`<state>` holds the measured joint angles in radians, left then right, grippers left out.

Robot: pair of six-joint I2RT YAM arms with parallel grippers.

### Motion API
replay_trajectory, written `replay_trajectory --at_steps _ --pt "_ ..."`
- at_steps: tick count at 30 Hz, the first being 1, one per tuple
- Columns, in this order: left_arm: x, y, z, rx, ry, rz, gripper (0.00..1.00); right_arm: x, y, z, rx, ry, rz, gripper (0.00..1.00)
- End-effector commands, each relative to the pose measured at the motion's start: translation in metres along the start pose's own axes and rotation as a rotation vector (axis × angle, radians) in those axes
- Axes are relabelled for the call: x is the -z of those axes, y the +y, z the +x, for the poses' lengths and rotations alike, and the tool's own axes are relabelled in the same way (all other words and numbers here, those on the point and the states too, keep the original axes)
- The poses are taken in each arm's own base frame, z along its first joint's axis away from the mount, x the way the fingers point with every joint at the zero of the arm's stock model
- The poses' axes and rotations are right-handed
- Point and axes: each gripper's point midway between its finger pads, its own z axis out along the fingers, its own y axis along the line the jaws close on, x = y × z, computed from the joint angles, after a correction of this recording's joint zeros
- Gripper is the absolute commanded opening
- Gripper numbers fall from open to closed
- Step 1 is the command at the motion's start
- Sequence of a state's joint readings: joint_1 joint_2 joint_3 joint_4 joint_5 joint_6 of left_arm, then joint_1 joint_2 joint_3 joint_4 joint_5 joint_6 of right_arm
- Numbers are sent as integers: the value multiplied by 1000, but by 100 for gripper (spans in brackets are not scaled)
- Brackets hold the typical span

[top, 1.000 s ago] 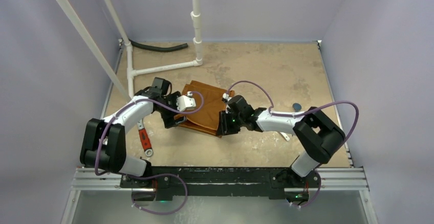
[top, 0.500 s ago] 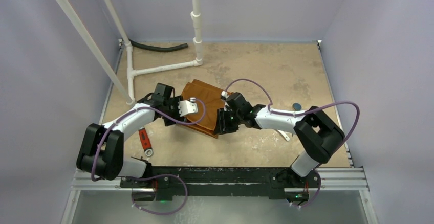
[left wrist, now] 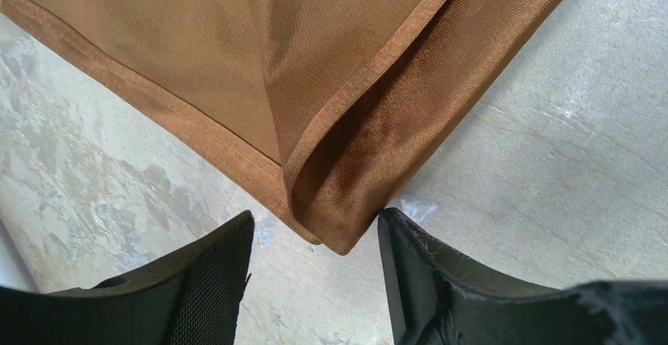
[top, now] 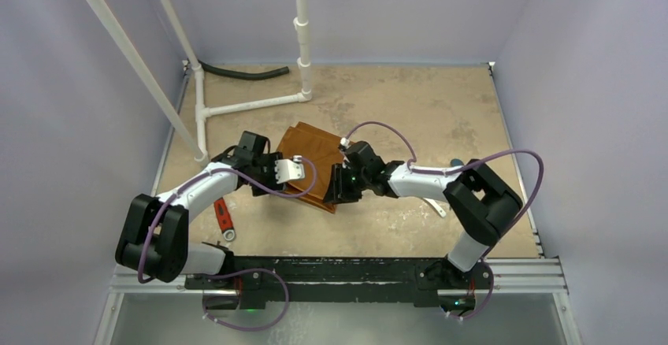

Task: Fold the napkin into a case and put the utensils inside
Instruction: Smooth out the top corner of the smaller-rectangle-folded napkin at the center of the board.

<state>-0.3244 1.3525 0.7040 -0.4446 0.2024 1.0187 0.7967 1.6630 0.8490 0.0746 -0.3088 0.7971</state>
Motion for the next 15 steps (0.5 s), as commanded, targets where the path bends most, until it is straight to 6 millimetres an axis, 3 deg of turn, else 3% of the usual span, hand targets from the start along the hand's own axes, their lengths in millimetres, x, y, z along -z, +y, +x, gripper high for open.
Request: replay_trajectory --at_steps 1,11,15 --pt "4 -2 -2 -46 -4 -5 58 -6 17 -15 -22 -27 -50 41" --pt "5 -4 -1 -60 5 -1 55 -18 8 -17 -45 -34 -19 34" --pt "5 -9 0 -79 12 17 55 -19 1 -20 -45 -54 14 22"
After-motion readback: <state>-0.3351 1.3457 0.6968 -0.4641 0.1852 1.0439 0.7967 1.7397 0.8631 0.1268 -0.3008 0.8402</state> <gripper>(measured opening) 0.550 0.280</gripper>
